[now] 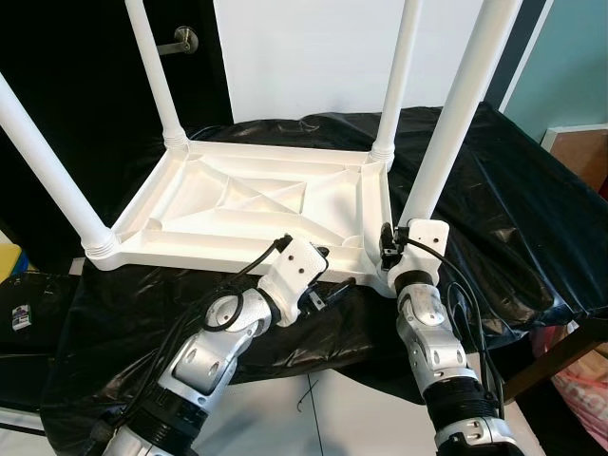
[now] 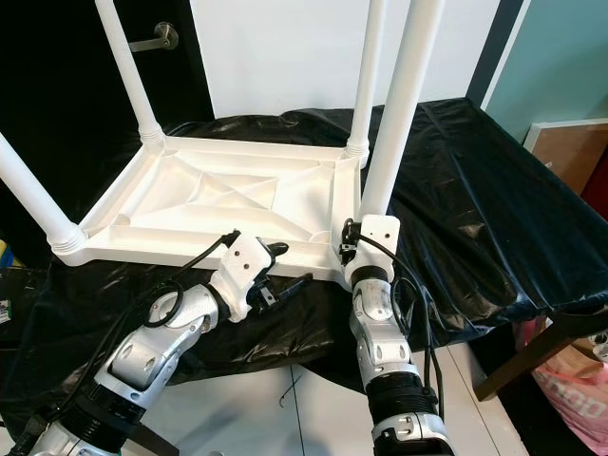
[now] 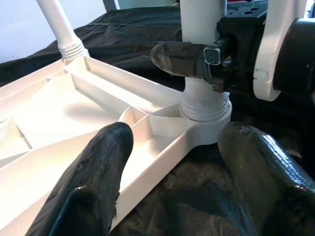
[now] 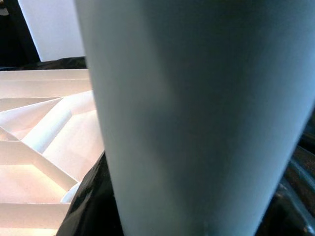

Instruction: Building children table

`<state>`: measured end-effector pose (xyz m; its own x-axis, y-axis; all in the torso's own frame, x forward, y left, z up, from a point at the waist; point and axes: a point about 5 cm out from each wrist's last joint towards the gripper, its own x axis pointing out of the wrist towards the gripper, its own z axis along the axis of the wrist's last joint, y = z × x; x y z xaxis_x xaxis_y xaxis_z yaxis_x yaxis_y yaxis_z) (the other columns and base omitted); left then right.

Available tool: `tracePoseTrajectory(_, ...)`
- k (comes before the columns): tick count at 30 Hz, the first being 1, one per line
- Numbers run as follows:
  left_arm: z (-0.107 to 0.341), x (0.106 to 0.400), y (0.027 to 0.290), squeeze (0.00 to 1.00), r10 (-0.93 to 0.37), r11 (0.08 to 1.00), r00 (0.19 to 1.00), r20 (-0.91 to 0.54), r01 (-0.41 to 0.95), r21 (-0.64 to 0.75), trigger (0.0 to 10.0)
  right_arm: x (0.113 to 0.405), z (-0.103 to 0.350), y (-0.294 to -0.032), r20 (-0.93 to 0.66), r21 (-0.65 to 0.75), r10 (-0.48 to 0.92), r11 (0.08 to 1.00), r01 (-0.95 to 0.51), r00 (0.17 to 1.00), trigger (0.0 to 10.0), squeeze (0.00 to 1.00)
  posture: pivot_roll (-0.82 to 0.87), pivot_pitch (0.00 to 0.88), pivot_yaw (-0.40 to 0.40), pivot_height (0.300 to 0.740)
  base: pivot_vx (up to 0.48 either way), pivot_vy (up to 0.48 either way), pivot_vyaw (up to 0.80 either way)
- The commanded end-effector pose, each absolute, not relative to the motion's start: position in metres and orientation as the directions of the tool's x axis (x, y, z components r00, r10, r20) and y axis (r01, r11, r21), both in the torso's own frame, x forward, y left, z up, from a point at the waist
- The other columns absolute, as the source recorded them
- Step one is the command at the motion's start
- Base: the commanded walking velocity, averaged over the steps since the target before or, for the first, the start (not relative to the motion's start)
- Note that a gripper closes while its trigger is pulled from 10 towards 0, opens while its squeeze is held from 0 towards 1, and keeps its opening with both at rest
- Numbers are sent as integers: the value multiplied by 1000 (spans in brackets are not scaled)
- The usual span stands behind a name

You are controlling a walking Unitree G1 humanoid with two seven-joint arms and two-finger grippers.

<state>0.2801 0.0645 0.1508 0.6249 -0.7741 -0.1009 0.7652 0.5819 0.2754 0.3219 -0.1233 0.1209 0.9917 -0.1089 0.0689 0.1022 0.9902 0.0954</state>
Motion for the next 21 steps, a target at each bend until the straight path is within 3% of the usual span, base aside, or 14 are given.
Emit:
tracePoseTrajectory(1, 149, 286, 72, 0, -751, 599, 649, -123, 747, 289, 10000, 317, 102, -125, -23, 113, -129, 985, 131, 991, 10000, 0, 48, 0, -13, 740, 0, 0, 0)
tracePoseTrajectory(4, 150, 289, 75, 0, -740, 608, 661, -125, 737, 297, 10000, 316, 104, -123, -13, 97, -119, 988, 120, 993, 10000, 0, 46, 0, -11, 740, 0, 0, 0)
tracePoseTrajectory(5, 150, 290, 77, 0, -737, 609, 664, -126, 734, 301, 10000, 316, 105, -123, -2, 96, -110, 989, 109, 994, 10000, 1000, 46, 0, -11, 740, 0, 0, 0)
tracePoseTrajectory(13, 150, 300, 86, 0, -711, 615, 687, -149, 710, 342, 10000, 309, 111, -133, 61, 89, -85, 993, 80, 995, 10000, 1000, 35, 0, -10, 740, 0, 0, 0)
tracePoseTrajectory(14, 150, 302, 87, 0, -708, 612, 689, -156, 708, 351, 10000, 308, 112, -135, 68, 86, -78, 994, 73, 995, 10000, 0, 35, 0, -10, 740, 0, 0, 0)
tracePoseTrajectory(21, 149, 311, 92, 0, -687, 598, 703, -185, 691, 406, 10000, 298, 113, -143, 103, 56, 6, 998, -12, 995, 10000, 0, 26, 0, -7, 740, 0, 0, 0)
